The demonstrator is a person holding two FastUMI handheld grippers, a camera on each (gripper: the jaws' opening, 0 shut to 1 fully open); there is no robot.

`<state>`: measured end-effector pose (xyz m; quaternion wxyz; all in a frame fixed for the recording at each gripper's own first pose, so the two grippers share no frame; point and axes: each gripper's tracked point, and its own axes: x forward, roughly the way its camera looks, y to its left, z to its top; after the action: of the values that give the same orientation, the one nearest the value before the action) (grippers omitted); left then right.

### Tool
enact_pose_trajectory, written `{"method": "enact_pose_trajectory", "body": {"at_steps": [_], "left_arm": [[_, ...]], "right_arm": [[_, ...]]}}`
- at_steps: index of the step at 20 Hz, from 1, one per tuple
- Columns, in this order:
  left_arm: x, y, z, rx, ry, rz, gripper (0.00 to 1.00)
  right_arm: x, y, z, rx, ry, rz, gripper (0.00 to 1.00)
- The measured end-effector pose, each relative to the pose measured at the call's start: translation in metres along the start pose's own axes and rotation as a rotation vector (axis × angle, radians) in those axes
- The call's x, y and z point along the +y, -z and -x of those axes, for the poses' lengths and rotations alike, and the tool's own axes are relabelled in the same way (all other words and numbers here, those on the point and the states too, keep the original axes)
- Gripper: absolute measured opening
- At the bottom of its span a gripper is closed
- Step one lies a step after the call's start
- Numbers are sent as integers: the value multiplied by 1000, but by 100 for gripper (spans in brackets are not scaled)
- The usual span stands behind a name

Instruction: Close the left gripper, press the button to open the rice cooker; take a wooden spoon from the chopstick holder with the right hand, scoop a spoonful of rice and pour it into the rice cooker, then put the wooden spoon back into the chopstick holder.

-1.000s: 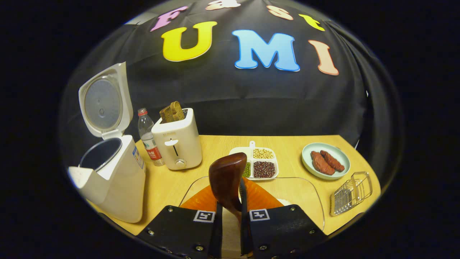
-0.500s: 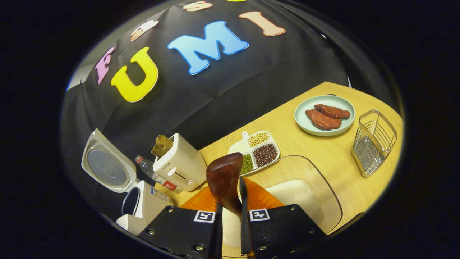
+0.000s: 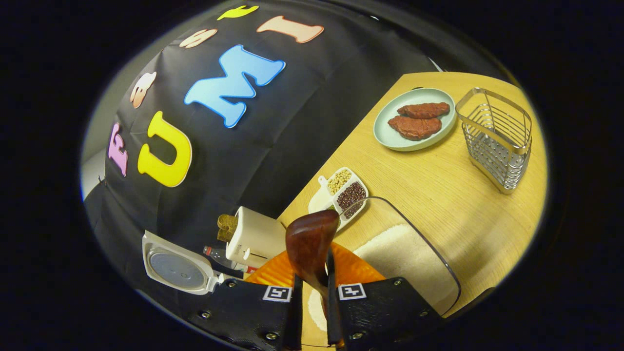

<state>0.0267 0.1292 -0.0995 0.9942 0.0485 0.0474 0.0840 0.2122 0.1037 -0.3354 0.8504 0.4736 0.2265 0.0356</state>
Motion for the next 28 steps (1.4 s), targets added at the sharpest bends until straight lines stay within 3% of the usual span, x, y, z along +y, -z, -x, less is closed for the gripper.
{"method": "enact_pose_trajectory", "body": {"at_steps": [4, 7, 20, 28], "left_arm": [[2, -1, 0, 3, -1, 6, 96], [2, -2, 2, 0, 1, 2, 100], [10, -4, 15, -12, 16, 19, 96], [31, 8, 24, -6, 5, 43, 96]], "right_arm": [[-1, -13, 7, -28, -33, -89, 20], [7, -26, 15, -52, -60, -110, 20], [44, -61, 50, -133, -129, -184, 20], [125, -55, 59, -132, -210, -229, 20]]}}
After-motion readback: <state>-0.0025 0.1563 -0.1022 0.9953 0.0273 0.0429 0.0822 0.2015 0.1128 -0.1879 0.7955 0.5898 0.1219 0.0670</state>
